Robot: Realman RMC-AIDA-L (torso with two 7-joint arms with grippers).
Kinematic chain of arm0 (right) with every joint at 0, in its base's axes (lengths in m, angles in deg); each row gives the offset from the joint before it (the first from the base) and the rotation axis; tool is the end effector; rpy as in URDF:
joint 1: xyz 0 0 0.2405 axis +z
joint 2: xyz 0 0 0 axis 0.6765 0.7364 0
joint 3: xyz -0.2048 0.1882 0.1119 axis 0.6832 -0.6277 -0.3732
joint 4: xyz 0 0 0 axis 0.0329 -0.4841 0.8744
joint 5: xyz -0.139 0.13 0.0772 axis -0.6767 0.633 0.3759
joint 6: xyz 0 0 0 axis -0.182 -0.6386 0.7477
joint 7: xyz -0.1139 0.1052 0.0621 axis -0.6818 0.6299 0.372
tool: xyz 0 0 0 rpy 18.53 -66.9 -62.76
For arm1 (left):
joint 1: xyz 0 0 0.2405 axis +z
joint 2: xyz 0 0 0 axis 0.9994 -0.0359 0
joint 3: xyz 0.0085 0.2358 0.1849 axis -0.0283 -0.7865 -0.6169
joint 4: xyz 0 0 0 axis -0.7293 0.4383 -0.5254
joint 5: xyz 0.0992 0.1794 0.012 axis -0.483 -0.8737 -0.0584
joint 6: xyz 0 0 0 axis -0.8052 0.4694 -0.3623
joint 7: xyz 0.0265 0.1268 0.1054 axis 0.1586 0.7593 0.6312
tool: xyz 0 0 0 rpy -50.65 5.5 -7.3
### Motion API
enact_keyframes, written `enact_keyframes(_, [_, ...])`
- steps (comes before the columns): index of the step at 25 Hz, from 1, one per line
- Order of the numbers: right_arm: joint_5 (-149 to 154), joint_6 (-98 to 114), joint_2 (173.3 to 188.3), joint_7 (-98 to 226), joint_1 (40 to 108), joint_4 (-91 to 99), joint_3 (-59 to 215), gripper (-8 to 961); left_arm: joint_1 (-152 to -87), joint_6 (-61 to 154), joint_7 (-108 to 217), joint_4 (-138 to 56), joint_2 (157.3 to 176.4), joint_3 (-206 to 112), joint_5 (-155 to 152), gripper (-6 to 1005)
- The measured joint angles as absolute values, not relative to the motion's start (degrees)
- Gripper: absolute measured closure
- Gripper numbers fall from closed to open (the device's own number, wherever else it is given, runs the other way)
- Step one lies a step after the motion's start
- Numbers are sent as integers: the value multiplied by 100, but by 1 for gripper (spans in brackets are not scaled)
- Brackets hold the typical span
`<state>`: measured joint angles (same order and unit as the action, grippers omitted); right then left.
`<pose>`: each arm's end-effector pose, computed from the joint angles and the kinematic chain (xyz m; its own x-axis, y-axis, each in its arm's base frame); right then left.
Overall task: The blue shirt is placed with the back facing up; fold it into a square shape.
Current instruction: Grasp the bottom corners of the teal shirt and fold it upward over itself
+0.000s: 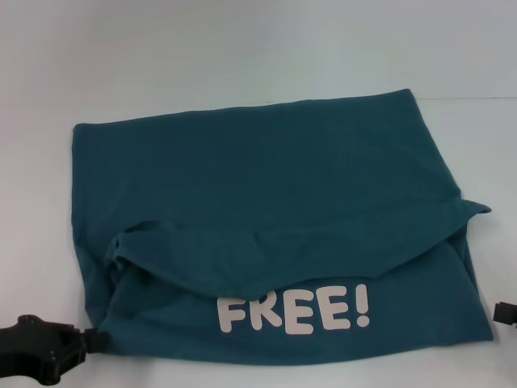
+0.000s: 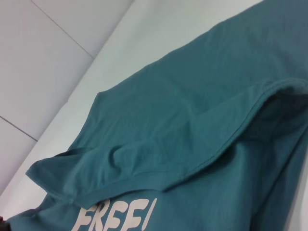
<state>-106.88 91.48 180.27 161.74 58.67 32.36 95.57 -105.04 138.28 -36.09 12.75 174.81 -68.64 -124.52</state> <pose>0.4107 0.2612 0.0126 0.3041 -0.7793 -0.5478 -0.9305 -0.3661 0.0042 -0.3678 0.2598 -0.0134 0.6696 0.6532 0.3534 0.7304 -0.6656 -0.1536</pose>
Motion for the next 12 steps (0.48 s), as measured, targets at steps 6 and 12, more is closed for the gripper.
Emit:
enact_keyframes(6, [-11040,9078,18005,16467,6048,3239,9548,705,-10520,13803,-3609,1274,17468,-6860,-12453,987])
enact_keyframes(12, [-11106,9031,18004,16496,6075,3239,9566,593,-10558,13802,-3609,1263,17460,-6842,-12453,987])
